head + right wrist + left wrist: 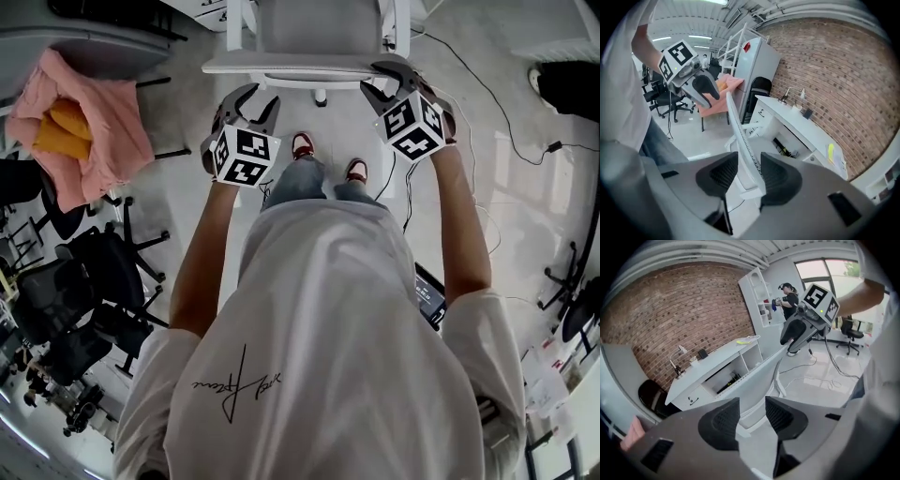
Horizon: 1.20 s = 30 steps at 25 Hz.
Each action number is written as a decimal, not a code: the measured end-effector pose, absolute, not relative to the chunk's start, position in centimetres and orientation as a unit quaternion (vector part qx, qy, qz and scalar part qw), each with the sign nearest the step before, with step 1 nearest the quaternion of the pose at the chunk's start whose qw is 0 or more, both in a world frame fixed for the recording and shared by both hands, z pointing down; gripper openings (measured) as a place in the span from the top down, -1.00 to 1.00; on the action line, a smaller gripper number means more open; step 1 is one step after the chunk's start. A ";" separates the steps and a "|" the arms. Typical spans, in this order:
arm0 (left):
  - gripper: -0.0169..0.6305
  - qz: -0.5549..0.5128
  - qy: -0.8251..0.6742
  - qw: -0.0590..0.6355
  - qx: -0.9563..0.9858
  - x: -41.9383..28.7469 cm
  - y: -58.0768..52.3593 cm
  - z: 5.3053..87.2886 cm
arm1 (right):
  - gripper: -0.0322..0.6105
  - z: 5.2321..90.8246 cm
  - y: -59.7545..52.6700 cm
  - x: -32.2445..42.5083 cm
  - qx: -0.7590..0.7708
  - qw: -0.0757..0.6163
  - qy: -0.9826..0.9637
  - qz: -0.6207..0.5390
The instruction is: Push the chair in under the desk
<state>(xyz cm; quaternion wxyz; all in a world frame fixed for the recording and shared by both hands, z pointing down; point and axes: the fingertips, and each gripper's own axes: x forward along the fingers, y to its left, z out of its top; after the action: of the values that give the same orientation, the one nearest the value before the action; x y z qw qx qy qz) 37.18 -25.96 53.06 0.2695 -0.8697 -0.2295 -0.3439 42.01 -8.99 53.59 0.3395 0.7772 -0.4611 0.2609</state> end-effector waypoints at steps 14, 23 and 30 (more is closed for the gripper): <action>0.65 -0.335 -0.192 0.112 -0.916 33.6 -23.2 52.3 | 0.71 51.0 -8.5 37.7 0.809 0.232 -0.474 0.261; 0.93 -0.317 -0.180 0.052 -0.930 31.7 -20.3 50.4 | 0.81 48.5 -6.8 34.6 0.830 0.135 -0.472 0.266; 0.93 -0.307 -0.163 0.043 -0.937 30.1 -18.2 49.0 | 0.81 47.3 -5.1 33.2 0.831 0.117 -0.472 0.270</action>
<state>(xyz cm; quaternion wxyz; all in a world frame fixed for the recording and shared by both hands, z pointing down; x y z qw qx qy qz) 30.12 -18.25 49.03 0.0431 -0.9366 -0.1626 -0.3074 33.17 -5.12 47.32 0.1165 0.8308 -0.4725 0.2701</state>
